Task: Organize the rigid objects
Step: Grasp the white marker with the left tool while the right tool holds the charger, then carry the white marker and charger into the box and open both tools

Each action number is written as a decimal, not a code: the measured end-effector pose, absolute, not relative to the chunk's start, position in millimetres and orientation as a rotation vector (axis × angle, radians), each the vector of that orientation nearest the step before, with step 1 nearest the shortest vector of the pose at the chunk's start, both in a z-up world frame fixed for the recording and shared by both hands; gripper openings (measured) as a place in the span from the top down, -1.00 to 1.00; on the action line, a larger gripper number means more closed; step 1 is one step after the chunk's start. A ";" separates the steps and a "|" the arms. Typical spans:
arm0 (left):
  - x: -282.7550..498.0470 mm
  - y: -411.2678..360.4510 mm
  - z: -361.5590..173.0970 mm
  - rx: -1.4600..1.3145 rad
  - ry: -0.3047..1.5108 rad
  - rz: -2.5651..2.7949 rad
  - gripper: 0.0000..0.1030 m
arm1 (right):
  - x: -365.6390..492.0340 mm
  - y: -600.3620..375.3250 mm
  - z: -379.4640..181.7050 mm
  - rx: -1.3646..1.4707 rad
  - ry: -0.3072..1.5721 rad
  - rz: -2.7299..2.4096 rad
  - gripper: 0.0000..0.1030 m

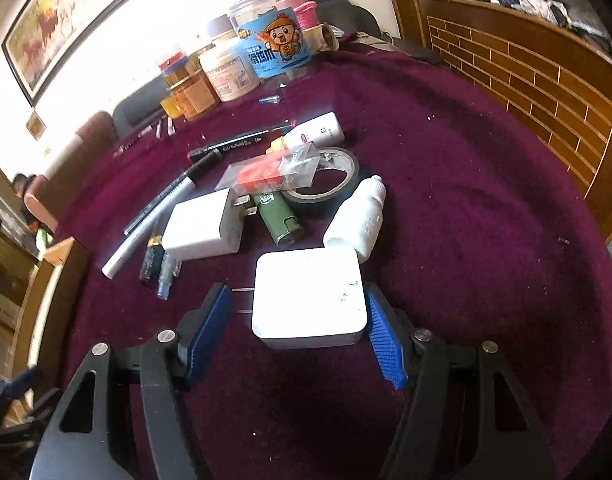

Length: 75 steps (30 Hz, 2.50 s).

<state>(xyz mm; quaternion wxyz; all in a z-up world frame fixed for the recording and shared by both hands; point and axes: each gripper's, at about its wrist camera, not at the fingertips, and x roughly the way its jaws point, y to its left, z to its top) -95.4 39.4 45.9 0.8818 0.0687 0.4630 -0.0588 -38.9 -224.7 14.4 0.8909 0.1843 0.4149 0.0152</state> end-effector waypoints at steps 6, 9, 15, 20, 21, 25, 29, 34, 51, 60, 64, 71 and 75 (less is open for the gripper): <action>-61.6 31.7 35.3 0.044 1.030 -0.166 -0.20 | -40.4 -228.9 14.0 0.419 0.853 0.051 -0.29; -42.7 23.5 37.9 0.046 1.005 -0.153 -0.20 | -40.7 -232.5 13.2 0.442 0.849 0.063 -0.29; 5.9 6.6 41.6 -0.012 0.993 -0.225 -0.19 | -40.1 -239.5 10.9 0.492 0.842 0.087 -0.31; 50.0 18.1 43.4 0.081 0.961 -0.143 -0.19 | -39.3 -241.7 10.7 0.504 0.840 0.095 -0.33; 53.7 15.7 40.4 0.133 0.962 -0.145 -0.19 | -38.8 -241.8 10.5 0.508 0.840 0.100 -0.36; 57.2 -3.7 19.5 0.269 0.988 -0.193 0.01 | -38.5 -241.8 10.1 0.509 0.839 0.105 -0.37; 46.6 -11.6 18.0 0.236 0.972 -0.240 0.67 | -38.3 -241.9 9.7 0.512 0.839 0.105 -0.37; 10.3 -1.6 19.9 0.206 1.001 -0.303 0.80 | -38.2 -242.1 9.4 0.511 0.839 0.105 -0.37; -7.0 -7.3 27.5 0.167 0.962 -0.357 0.79 | -36.9 -237.1 9.1 0.474 0.844 0.095 -0.47; -68.7 65.5 92.4 -0.071 0.828 -0.443 0.79 | -39.0 -213.6 13.5 0.310 0.911 0.004 0.01; -83.0 103.0 108.6 -0.129 0.782 -0.434 0.78 | -56.8 -211.7 26.3 0.351 0.915 0.042 0.01; -71.0 194.4 101.4 -0.250 0.798 -0.302 0.78 | -64.0 -157.0 72.0 0.305 0.872 0.231 0.00; -53.8 238.3 88.0 -0.312 0.832 -0.236 0.78 | -50.9 -95.2 84.0 0.252 0.897 0.368 0.00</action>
